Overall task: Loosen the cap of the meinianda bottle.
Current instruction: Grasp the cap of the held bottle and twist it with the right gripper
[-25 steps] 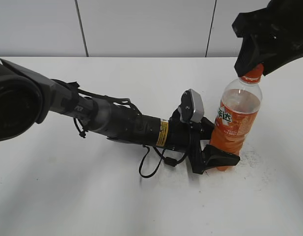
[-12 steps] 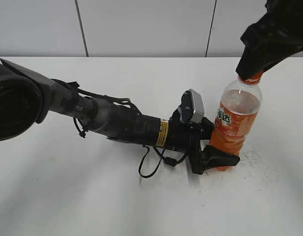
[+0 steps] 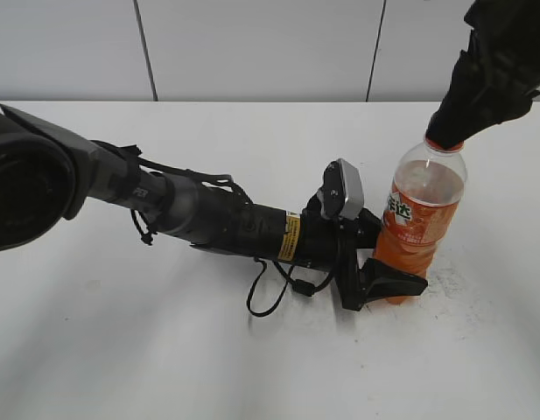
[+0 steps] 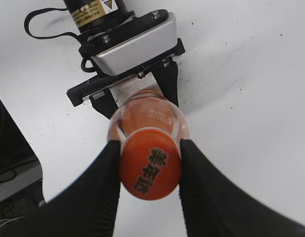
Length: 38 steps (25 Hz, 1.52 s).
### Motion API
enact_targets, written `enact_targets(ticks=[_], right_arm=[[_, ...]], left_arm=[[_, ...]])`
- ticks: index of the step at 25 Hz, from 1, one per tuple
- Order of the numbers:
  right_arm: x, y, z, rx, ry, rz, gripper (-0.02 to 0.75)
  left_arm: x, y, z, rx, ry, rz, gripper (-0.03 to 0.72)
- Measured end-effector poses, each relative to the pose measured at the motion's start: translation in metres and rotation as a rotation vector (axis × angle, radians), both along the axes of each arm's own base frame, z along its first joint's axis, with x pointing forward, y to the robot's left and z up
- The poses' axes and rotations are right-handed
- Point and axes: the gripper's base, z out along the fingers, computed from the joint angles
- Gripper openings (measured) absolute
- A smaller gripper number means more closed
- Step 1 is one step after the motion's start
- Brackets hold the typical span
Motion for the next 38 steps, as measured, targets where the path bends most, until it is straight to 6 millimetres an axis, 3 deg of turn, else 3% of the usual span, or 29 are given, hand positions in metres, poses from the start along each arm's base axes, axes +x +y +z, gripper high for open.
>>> enact_targets(ticks=[3, 6, 9, 14, 18, 20, 25, 33, 38], right_arm=[[0.0000, -0.0004, -0.0001, 0.012, 0.023, -0.077, 0.316], [0.0002, -0.0009, -0.0002, 0.044, 0.070, -0.240, 0.481], [0.0011, -0.0008, 0.0000, 0.093, 0.121, -0.439, 0.541], [0.0012, -0.0007, 0.0001, 0.159, 0.204, -0.716, 0.543], [0.0009, -0.0008, 0.0000, 0.167, 0.220, -0.761, 0.393], [0.0008, -0.0007, 0.0000, 0.163, 0.217, -0.741, 0.263], [0.0005, -0.0006, -0.0001, 0.125, 0.171, -0.579, 0.262], [0.0008, -0.0025, 0.0003, -0.036, -0.026, 0.037, 0.262], [0.0006, -0.0020, 0.0004, -0.036, -0.033, 0.067, 0.265]], left_arm=[[0.0000, 0.0000, -0.0001, 0.001, 0.001, 0.001, 0.547], [0.0000, 0.0000, -0.0001, 0.001, 0.001, 0.001, 0.547], [0.0000, 0.0000, -0.0001, 0.001, 0.001, 0.001, 0.547], [0.0000, 0.0000, -0.0001, 0.001, 0.001, 0.001, 0.547], [0.0000, 0.0000, -0.0001, 0.001, 0.001, 0.001, 0.547], [0.0001, 0.0000, 0.0000, 0.001, 0.003, 0.002, 0.547], [0.0002, 0.0000, -0.0001, 0.001, 0.004, 0.003, 0.547], [0.0002, 0.0000, -0.0002, 0.003, 0.004, 0.003, 0.545], [0.0001, 0.0000, -0.0003, 0.003, 0.004, 0.002, 0.545]])
